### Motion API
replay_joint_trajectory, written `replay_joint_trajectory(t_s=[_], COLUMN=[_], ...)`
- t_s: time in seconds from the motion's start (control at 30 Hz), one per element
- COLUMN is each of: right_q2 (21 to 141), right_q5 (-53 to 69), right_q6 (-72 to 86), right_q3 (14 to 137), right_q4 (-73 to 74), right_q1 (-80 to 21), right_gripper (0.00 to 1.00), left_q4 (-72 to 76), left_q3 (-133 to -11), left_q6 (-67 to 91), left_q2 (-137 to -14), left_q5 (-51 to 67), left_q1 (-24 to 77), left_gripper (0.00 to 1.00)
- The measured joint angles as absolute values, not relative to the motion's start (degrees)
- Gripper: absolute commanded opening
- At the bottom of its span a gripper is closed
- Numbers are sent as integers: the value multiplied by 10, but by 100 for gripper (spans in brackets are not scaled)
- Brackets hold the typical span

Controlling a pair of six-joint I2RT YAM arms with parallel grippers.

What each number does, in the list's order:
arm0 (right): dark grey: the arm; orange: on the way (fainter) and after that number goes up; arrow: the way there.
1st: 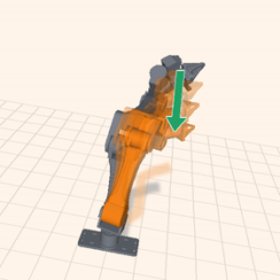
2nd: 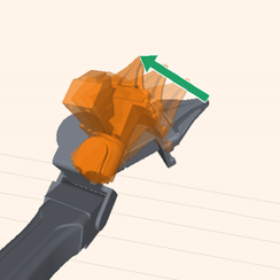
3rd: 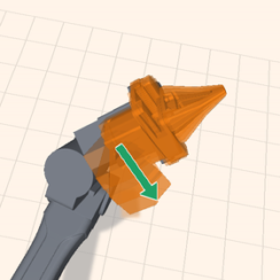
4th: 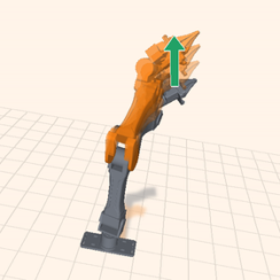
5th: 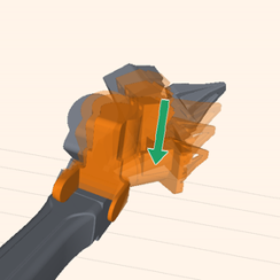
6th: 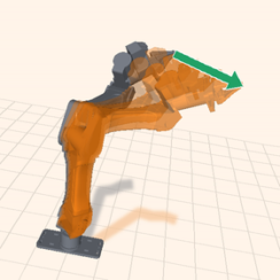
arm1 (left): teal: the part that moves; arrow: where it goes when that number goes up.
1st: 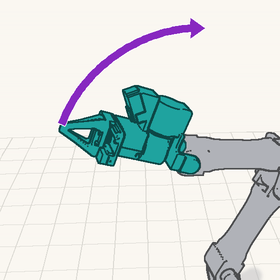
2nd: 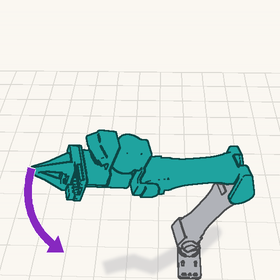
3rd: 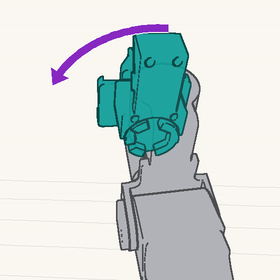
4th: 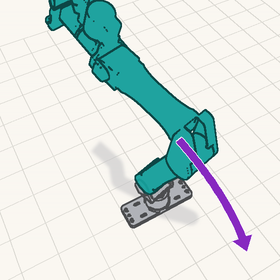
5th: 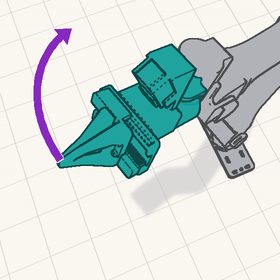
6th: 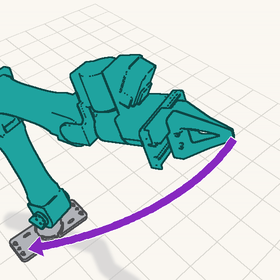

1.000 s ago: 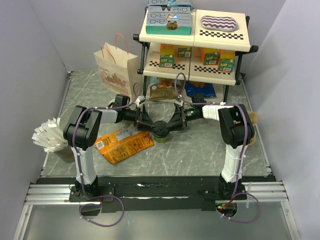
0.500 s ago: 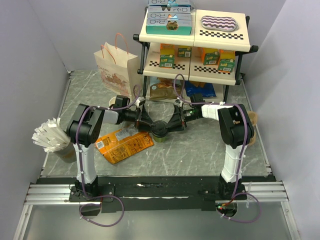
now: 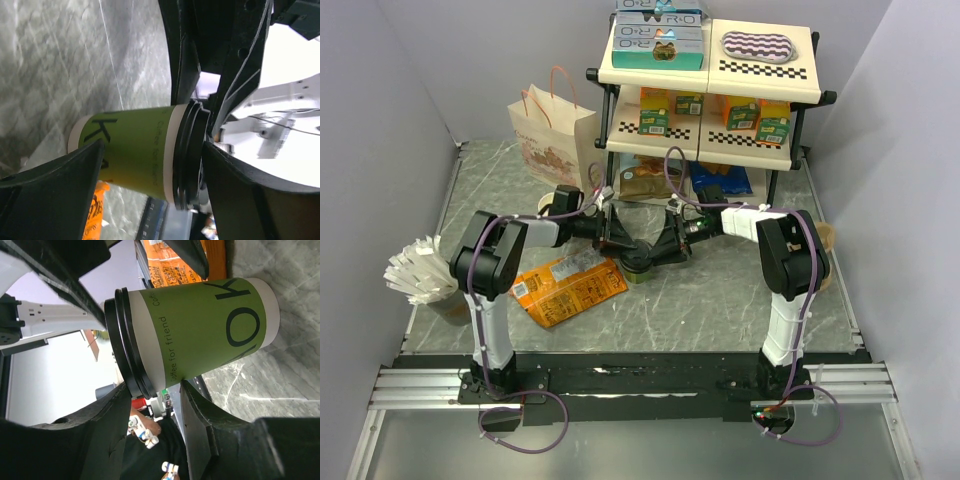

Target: Pack the takeout coffee

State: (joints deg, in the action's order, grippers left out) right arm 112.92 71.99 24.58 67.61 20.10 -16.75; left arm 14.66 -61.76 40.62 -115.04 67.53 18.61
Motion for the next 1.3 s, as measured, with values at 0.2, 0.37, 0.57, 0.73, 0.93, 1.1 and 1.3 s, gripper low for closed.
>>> replay_joint_trajectory(t_s=[0.2, 0.37, 0.57, 0.73, 0.93, 1.1, 1.3], right_q2=[1129, 1126, 1126, 1127, 1144, 1160, 1180], right_q5=[711, 700, 671, 671, 687, 700, 703], right_q6=[242, 240, 238, 251, 279, 311, 322], right_q3=[685, 686, 684, 687, 706, 708, 712], right_q4=[202, 197, 168, 138, 93, 46, 20], right_q1=[-171, -174, -175, -175, -176, -183, -192], right_gripper=[53, 70, 81, 81, 81, 79, 68], left_q4=[128, 106, 62, 32, 18, 18, 23], left_q3=[-615, -603, -603, -595, -592, -592, -592], left_q6=[375, 364, 336, 317, 306, 306, 308], left_q2=[-1117, -1084, -1072, -1072, -1072, -1081, -1102], left_q5=[644, 646, 646, 646, 646, 646, 662], left_q1=[194, 181, 172, 172, 169, 166, 162], left_gripper=[87, 89, 90, 89, 88, 88, 87])
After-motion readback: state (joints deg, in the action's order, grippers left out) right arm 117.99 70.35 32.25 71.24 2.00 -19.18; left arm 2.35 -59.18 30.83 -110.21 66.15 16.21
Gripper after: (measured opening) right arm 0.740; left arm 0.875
